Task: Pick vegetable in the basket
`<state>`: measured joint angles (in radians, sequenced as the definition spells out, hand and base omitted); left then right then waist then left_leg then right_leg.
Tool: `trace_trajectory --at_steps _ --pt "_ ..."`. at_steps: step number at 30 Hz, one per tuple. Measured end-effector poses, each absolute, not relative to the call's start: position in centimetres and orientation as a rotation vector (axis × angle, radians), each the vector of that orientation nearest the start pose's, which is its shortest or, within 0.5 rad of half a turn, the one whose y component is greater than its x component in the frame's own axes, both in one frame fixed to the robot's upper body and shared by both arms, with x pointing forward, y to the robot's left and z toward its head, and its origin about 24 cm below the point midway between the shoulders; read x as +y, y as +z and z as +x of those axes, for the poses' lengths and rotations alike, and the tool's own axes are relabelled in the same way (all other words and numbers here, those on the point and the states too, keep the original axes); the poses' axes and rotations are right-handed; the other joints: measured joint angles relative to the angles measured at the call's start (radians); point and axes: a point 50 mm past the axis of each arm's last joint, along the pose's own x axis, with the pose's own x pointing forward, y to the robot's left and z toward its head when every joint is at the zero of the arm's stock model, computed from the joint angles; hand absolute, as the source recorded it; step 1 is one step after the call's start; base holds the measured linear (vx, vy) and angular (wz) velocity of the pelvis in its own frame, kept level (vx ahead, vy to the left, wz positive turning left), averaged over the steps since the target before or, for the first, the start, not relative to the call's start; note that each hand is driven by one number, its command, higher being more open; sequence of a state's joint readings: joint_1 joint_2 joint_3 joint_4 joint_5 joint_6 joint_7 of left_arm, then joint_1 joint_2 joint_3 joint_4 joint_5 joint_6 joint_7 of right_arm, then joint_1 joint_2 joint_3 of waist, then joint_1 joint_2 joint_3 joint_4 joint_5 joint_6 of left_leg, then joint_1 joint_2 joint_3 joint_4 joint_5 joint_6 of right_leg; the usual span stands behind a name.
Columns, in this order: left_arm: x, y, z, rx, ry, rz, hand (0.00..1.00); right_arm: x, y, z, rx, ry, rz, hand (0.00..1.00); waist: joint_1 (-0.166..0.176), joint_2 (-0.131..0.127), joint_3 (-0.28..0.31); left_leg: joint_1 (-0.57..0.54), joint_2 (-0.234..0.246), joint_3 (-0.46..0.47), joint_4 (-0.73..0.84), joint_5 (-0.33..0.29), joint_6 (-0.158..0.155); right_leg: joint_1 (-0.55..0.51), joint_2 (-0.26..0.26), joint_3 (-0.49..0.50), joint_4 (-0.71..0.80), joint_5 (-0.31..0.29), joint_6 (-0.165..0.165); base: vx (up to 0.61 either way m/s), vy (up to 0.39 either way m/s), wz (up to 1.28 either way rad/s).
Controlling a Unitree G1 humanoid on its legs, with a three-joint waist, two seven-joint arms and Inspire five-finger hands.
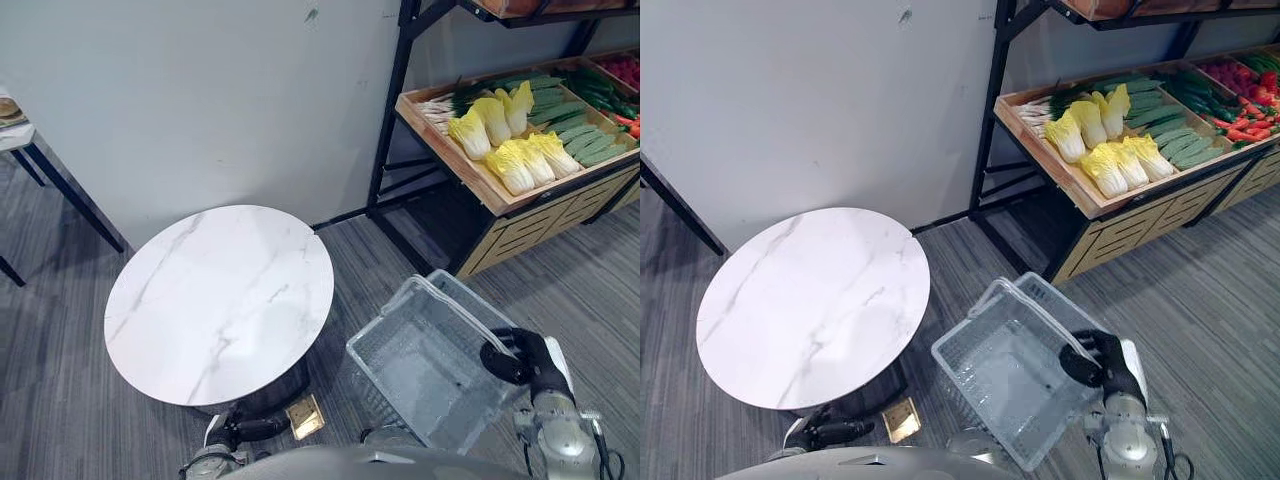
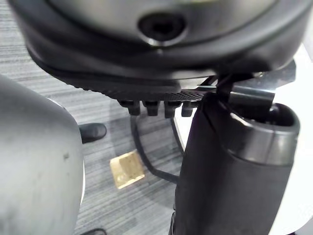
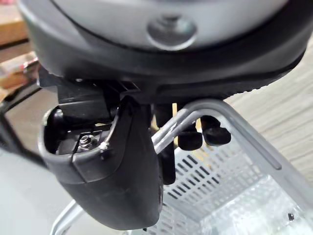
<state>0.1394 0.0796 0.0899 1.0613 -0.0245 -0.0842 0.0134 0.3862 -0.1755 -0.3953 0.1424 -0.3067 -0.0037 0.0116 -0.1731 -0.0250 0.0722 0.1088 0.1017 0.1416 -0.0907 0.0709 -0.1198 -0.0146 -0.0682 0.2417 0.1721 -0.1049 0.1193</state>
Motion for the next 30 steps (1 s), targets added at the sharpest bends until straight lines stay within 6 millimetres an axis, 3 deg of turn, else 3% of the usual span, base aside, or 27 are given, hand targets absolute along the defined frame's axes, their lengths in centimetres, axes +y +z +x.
trace_trajectory --at_steps 6,14,18,20,25,30 --pt "19.5 -16.4 7.3 1.109 0.186 0.003 1.00 -29.8 -4.3 10.3 0.600 -0.503 -0.451 0.00 -0.004 0.005 -0.003 0.007 -0.001 0.018 0.000 -0.003 0.001 -0.003 0.002 0.021 0.005 -0.001 0.000 0.00 0.001 -0.08" --pt "19.4 -16.5 6.9 1.109 0.238 -0.029 1.00 -28.4 -4.8 9.3 0.604 -0.618 -0.333 0.00 0.008 -0.010 -0.011 0.089 0.025 0.177 0.015 -0.046 -0.013 -0.017 0.047 0.159 0.058 -0.003 0.006 0.02 0.017 -0.57" --pt "19.4 -16.3 7.1 1.085 0.259 -0.032 1.00 -28.7 -3.5 7.3 0.576 -0.722 -0.297 0.00 0.033 -0.016 -0.011 0.072 0.092 0.238 0.259 -0.203 -0.030 0.029 0.080 0.203 0.075 -0.022 -0.009 0.01 0.037 -0.44" --pt "19.5 -16.1 7.2 1.071 0.262 -0.031 1.00 -28.7 -3.0 7.3 0.554 -0.743 -0.291 0.00 0.034 -0.015 -0.011 0.037 0.126 0.238 0.357 -0.258 -0.031 0.031 0.095 0.203 0.082 -0.026 -0.009 0.02 0.038 -0.12" --pt "19.6 -16.0 7.4 1.056 0.266 -0.033 1.00 -28.7 -2.5 6.5 0.548 -0.763 -0.281 0.00 0.044 -0.011 -0.010 0.000 0.182 0.252 0.505 -0.350 -0.030 0.031 0.123 0.214 0.111 -0.043 -0.005 0.02 0.065 -0.13" --pt "19.2 -15.9 8.1 1.044 0.255 -0.033 1.00 -28.5 -2.9 5.0 0.595 -0.775 -0.278 0.00 0.049 0.011 0.007 0.003 0.254 0.321 0.653 -0.446 -0.023 0.027 0.172 0.269 0.160 -0.053 0.005 0.03 0.116 -0.44"
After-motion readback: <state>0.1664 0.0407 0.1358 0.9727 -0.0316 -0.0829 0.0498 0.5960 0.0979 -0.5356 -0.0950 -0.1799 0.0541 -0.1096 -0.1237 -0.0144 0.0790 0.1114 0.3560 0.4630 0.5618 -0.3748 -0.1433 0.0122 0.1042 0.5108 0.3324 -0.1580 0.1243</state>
